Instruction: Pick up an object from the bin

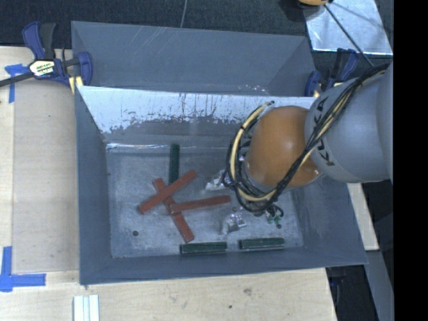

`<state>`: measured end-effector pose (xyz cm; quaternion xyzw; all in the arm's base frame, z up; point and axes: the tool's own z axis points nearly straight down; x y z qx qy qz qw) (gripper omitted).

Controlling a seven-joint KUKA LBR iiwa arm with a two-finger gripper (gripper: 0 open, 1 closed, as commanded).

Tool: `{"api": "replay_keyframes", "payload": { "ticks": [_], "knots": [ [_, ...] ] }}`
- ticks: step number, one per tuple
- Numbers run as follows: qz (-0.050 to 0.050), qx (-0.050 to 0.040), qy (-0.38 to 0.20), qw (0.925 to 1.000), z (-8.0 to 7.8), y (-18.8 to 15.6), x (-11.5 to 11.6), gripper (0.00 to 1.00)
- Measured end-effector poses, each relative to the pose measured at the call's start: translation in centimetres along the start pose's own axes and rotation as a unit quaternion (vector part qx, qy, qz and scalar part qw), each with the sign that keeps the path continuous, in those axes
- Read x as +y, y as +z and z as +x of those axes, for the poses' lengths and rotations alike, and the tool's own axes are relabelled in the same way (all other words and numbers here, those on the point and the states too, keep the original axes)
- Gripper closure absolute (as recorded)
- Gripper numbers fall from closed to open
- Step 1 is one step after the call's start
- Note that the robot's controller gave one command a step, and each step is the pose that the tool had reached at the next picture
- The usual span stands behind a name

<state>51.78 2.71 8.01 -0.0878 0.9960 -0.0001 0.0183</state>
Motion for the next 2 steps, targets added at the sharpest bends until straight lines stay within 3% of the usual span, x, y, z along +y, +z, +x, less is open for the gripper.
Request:
{"api": "replay_keyframes", "payload": {
  "ticks": [1, 2],
  "knots": [
    [0.0, 0.0005, 0.0, 1.0, 0.0, 0.0, 0.0, 0.0],
    [0.003, 0.0051, 0.006, 1.0, -11.5, 0.1, 4.0, 1.0]
  ]
}}
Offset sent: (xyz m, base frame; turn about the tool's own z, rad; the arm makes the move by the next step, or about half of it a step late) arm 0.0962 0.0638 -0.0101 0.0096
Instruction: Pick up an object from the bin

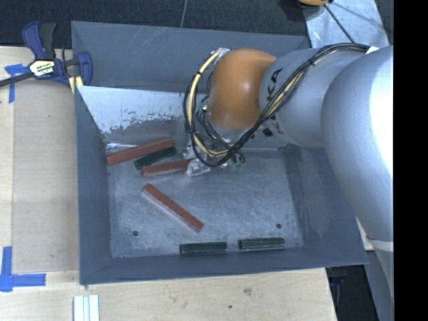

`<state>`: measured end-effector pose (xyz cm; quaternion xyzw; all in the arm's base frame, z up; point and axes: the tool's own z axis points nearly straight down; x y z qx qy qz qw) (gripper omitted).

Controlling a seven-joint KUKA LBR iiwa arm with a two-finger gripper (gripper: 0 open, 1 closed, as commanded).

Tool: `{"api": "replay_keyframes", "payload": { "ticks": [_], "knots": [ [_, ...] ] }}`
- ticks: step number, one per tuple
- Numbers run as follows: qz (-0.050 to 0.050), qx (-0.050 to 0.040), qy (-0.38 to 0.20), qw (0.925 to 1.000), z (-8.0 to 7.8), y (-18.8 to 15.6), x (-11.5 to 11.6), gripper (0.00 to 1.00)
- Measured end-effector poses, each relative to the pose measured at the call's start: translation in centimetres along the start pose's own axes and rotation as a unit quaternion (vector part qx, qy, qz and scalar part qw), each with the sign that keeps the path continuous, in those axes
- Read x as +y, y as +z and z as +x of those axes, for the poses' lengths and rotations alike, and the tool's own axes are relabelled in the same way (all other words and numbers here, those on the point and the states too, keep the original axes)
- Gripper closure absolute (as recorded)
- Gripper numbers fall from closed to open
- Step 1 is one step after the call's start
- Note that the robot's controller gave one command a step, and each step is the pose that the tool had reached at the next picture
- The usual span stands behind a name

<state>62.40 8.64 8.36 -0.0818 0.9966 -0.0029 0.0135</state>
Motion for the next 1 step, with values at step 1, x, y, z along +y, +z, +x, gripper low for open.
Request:
{"api": "replay_keyframes", "payload": {
  "ticks": [1],
  "knots": [
    [0.0, 0.0, 0.0, 1.0, 0.0, 0.0, 0.01, 1.0]
  ]
}}
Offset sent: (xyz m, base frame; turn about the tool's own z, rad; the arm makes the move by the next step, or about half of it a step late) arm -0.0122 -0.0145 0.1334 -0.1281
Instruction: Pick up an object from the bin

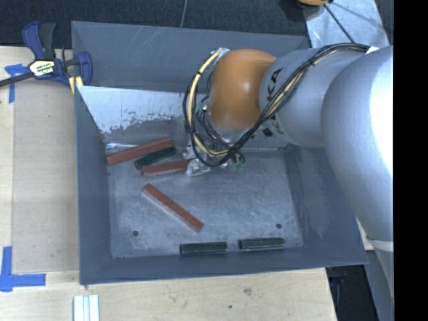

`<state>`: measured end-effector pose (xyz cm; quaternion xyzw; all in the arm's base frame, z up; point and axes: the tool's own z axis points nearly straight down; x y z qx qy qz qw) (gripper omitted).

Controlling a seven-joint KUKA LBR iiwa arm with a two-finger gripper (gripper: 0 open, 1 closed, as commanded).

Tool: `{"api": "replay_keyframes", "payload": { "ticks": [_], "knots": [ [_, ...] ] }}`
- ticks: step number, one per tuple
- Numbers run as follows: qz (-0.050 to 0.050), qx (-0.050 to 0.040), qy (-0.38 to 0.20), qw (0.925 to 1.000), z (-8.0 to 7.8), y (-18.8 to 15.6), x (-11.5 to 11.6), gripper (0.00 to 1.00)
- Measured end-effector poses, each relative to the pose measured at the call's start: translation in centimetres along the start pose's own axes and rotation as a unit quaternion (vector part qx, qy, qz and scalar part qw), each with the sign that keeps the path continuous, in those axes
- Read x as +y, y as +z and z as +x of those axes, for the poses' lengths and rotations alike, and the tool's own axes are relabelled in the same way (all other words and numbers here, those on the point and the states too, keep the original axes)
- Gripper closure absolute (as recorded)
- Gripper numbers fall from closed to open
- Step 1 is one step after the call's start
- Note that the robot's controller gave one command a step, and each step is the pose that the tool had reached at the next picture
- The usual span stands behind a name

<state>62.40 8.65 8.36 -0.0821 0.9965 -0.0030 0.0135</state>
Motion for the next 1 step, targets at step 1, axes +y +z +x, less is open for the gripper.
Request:
{"api": "replay_keyframes", "payload": {
  "ticks": [1],
  "knots": [
    [-0.004, 0.0105, -0.063, 0.9979, 0.97, -13.47, -1.44, 1.0]
  ]
}}
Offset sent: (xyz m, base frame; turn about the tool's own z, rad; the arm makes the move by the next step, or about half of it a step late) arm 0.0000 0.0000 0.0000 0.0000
